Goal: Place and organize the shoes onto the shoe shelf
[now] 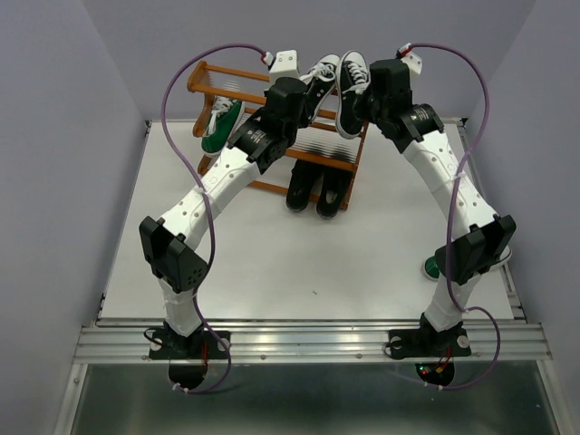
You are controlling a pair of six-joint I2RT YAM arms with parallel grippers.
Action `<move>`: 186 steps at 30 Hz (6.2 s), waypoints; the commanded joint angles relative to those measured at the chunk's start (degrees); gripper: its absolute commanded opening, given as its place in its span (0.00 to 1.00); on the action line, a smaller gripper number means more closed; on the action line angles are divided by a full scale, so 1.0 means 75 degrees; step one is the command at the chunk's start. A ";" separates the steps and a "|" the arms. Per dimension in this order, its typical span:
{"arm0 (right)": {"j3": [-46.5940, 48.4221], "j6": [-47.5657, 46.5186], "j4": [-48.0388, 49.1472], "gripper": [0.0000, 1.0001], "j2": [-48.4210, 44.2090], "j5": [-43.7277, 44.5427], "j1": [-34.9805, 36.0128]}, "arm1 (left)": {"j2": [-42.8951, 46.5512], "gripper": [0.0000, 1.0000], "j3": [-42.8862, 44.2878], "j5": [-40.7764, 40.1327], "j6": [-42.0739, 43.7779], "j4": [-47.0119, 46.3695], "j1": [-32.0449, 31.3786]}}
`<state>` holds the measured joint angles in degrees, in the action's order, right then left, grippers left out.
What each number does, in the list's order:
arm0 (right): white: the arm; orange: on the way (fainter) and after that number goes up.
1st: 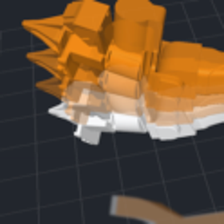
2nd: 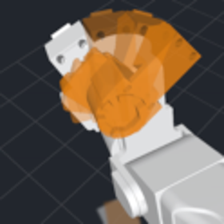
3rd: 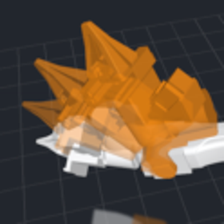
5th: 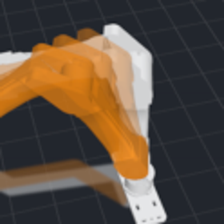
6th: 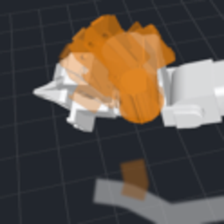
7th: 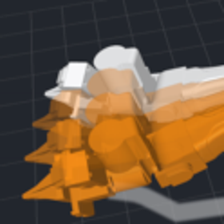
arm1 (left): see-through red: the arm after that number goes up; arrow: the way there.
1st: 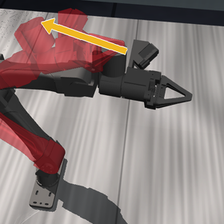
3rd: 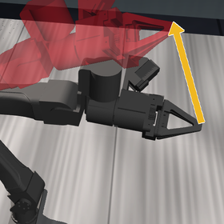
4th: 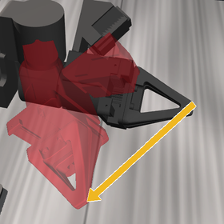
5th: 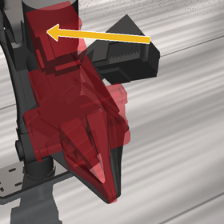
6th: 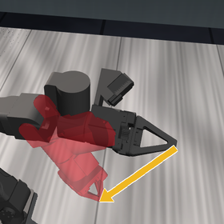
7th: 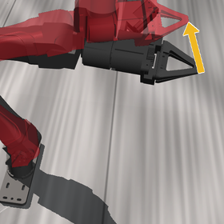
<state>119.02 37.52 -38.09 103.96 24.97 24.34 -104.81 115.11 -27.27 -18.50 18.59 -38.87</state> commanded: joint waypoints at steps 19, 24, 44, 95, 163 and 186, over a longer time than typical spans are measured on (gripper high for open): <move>-0.1186 0.0471 0.1211 0.01 -0.1264 0.1206 -0.0058 | 0.0792 0.00 -0.0020 -0.0783 -0.0182 -0.0732 0.0167; -0.0929 0.0458 0.1187 0.01 -0.0960 0.0866 -0.0058 | 0.0815 0.00 -0.0043 -0.0642 -0.0228 -0.0733 0.0167; -0.0342 0.0388 0.1246 0.57 -0.0467 -0.0388 -0.0058 | 0.1026 0.00 -0.0454 0.0401 -0.0568 -0.0651 0.0156; -0.8226 0.4245 -0.4123 1.00 -0.5705 0.1652 -0.1530 | 0.4670 0.89 -0.3556 0.0530 -0.0263 0.0393 0.0156; -0.7762 0.3143 -0.1213 0.84 -0.4122 0.0349 0.3271 | 0.4834 0.78 -0.4964 0.1233 -0.0357 0.0685 -0.0019; -0.6998 0.1115 -0.1742 0.96 -0.5506 0.1757 -0.1042 | 0.1614 0.71 -0.5518 0.3202 0.0157 -0.0463 -0.3219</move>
<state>64.71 48.84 -50.92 63.79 35.75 17.67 -90.48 68.51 -4.97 -21.08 16.78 -62.61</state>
